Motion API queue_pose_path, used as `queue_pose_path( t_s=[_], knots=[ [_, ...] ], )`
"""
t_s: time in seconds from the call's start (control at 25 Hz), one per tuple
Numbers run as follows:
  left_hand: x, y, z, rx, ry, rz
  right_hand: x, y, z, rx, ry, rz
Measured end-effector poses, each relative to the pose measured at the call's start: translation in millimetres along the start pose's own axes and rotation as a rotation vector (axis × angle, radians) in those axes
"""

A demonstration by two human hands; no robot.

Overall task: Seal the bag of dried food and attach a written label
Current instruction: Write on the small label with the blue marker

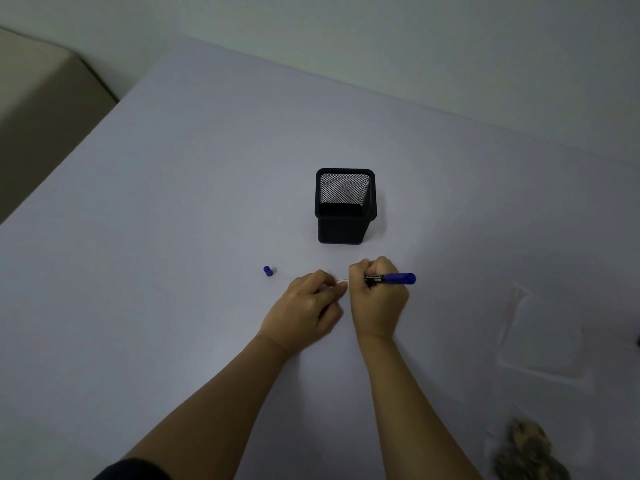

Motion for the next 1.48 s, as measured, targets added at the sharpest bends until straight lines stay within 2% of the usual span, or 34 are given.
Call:
queue_pose_path(
  t_s=[0.48,0.72,1.04,1.48],
  knots=[
    [-0.9,0.5,1.3,-0.023,0.014,-0.016,0.5,1.5,-1.0,-0.005,0.030,0.008],
    [-9.0,8.3,8.6,-0.149,-0.017,-0.184,0.7,2.0,-1.8,-0.025,0.026,0.045],
    [-7.6,15.1,12.2,-0.218,-0.068,-0.206,1.2,-1.2,-2.2,0.020,0.040,0.060],
    [-6.3,19.7,12.9,-0.292,-0.081,-0.229,1.3,1.7,-1.4,-0.013,0.031,0.075]
  ],
)
Point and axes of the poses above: each hand's wrist, its own z-axis towards the middle knuckle, its own x-axis out of the palm, y = z × x, the point moved 8 cm from there along z, towards the middle knuckle, and after that the axes turned 12 degrees about -x, right-handed, at the moved point
